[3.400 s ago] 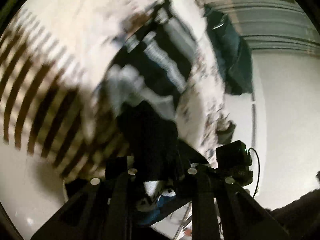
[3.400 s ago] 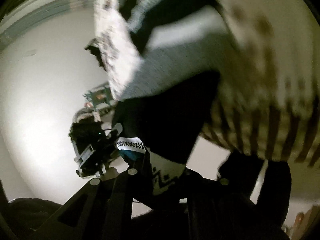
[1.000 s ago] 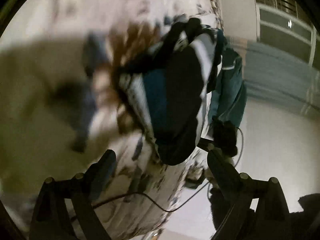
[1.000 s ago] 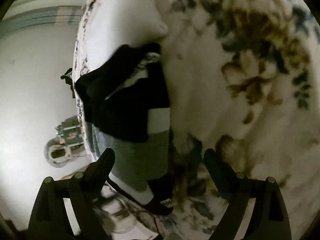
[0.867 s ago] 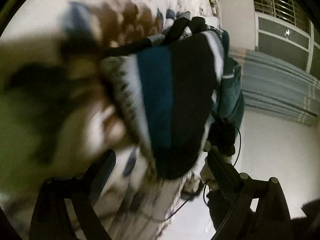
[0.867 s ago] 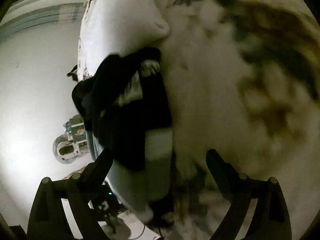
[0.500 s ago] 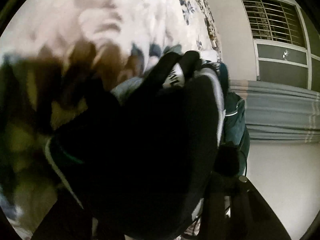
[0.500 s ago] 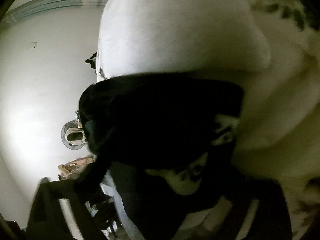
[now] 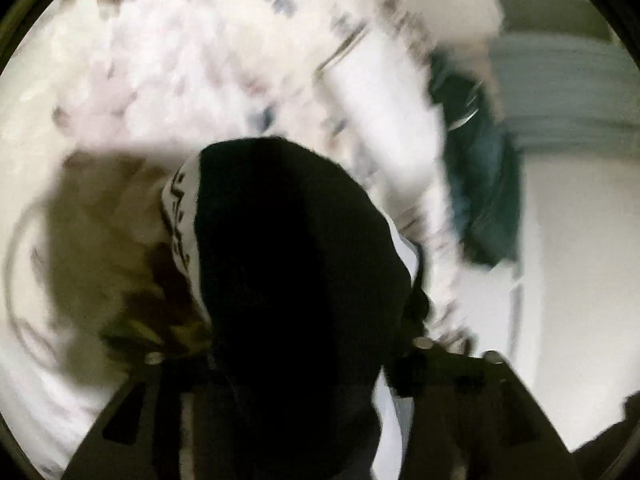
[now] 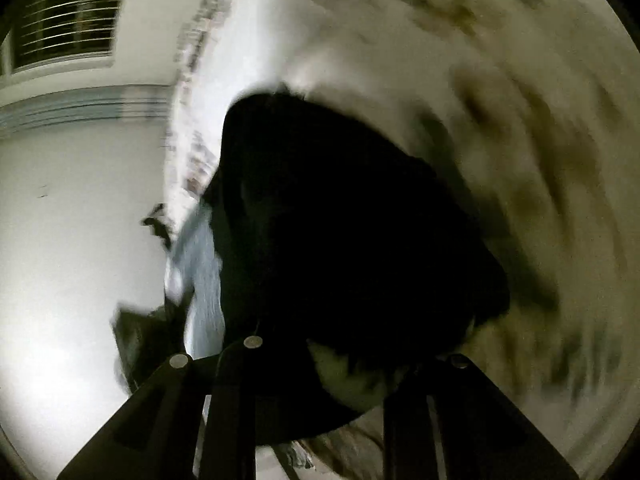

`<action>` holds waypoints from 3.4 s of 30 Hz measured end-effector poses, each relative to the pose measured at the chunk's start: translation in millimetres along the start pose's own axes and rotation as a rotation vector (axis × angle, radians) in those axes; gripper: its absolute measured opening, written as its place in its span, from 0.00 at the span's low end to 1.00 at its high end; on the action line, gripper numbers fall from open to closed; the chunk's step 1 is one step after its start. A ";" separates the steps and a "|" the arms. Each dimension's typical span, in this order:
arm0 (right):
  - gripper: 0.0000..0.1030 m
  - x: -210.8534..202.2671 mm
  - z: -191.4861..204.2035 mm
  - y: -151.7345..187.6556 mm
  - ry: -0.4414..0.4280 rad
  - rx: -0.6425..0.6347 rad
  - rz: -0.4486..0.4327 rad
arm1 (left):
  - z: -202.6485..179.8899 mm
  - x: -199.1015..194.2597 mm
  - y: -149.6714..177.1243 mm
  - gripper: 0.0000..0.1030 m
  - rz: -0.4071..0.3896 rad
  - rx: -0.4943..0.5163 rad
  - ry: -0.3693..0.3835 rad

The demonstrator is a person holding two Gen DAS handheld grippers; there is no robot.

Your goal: Fold small clothes

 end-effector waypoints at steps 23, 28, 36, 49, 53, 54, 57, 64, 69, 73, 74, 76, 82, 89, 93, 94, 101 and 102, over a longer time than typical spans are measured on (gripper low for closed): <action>0.57 -0.6 26.2 -85.9 0.352 -0.452 0.078 | 127.9 -33.3 71.1 0.93 -0.244 0.026 -0.481; 0.56 -39.5 -47.3 -129.2 0.465 -0.192 0.027 | 125.8 -18.1 61.9 1.00 -0.254 0.021 -0.507; 0.58 -41.8 4.9 -155.3 0.218 -0.287 0.026 | 126.4 -22.8 70.5 1.00 -0.250 0.014 -0.503; 0.51 10.8 -5.7 -164.2 0.234 -0.311 0.172 | 61.7 -47.7 19.6 1.00 -0.373 -0.061 -0.218; 0.65 13.3 25.0 -168.3 0.163 -0.414 0.149 | 53.5 -11.9 -8.9 0.99 -0.324 -0.055 -0.169; 0.66 23.5 27.5 -169.6 0.171 -0.428 0.171 | 51.6 -7.2 -14.7 0.92 -0.329 -0.058 -0.152; 0.41 44.6 30.4 -175.0 0.167 -0.431 0.206 | 40.8 -2.8 -24.9 0.23 -0.341 -0.046 -0.128; 0.12 42.9 47.7 -209.1 0.169 -0.401 0.095 | 38.0 -11.0 -33.8 0.20 -0.357 -0.081 -0.079; 0.38 48.0 35.3 -195.7 0.173 -0.346 0.217 | 43.4 -16.3 -20.9 0.49 -0.286 -0.089 -0.126; 0.50 3.5 25.7 -162.4 0.147 -0.351 0.214 | 50.0 -48.2 14.4 0.62 -0.333 -0.090 -0.139; 0.50 -5.9 20.9 -146.0 0.150 -0.351 0.238 | 56.0 -53.3 26.1 0.62 -0.335 -0.107 -0.150; 0.50 -19.1 12.7 -114.3 0.155 -0.355 0.282 | 66.4 -59.0 45.2 0.62 -0.342 -0.132 -0.177; 0.49 -10.3 -2.5 -41.7 0.294 -0.502 0.317 | 96.4 -49.4 102.9 0.62 -0.298 -0.173 -0.265; 0.01 -53.9 -76.5 -65.7 0.367 -0.150 0.082 | 96.8 -36.4 111.8 0.62 -0.255 -0.160 -0.268; 0.01 -69.3 -96.6 -65.2 0.169 0.052 0.109 | 93.9 -39.9 110.6 0.62 -0.257 -0.149 -0.265; 0.03 -73.0 -94.4 -62.1 0.125 0.069 0.126 | 94.0 -41.8 111.8 0.62 -0.259 -0.151 -0.268; 0.55 -66.8 -83.0 -7.5 -0.081 0.247 0.252 | 71.8 -69.6 153.2 0.62 -0.293 -0.251 -0.164; 0.55 -60.6 -80.2 -2.8 -0.072 0.243 0.258 | 66.9 -65.7 160.6 0.62 -0.275 -0.273 -0.133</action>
Point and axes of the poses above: each gripper's, at about its wrist camera, not at the fingertips, and x roughly the way its jaws point, z to its left, y to its underside, the point moved 9 cm from there along x, roughly the way its jaws point, and after that the axes turned 9 degrees about -x, right-handed, at the moved point
